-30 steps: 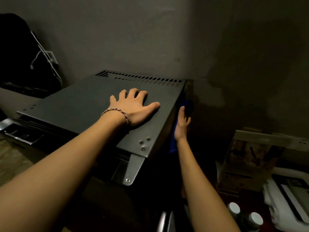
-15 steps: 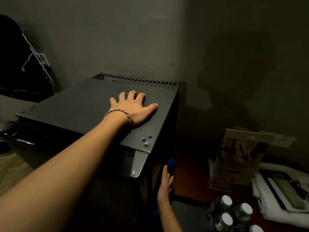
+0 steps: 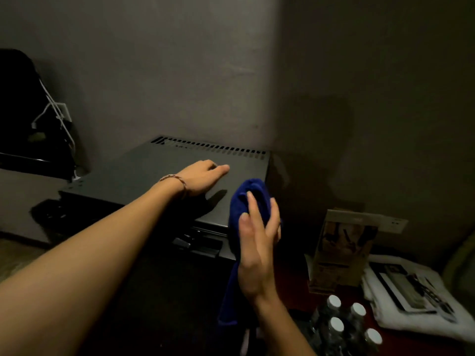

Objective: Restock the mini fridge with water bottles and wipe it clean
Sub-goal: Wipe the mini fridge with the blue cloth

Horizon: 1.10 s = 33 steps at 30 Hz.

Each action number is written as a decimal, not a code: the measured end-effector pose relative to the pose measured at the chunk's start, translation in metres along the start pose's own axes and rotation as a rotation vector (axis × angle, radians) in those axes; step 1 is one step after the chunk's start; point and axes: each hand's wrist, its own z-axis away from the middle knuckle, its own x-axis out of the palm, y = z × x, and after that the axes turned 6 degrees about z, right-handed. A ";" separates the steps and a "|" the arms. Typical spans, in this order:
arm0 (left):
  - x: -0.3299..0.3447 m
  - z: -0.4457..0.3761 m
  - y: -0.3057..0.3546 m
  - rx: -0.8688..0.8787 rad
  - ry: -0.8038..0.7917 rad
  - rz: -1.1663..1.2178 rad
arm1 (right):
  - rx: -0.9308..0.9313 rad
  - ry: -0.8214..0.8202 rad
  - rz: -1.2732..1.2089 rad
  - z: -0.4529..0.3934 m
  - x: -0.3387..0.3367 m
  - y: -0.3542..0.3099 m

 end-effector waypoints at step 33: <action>-0.085 0.154 -0.203 0.029 0.147 -0.386 | -0.201 0.237 1.178 0.013 0.049 -0.058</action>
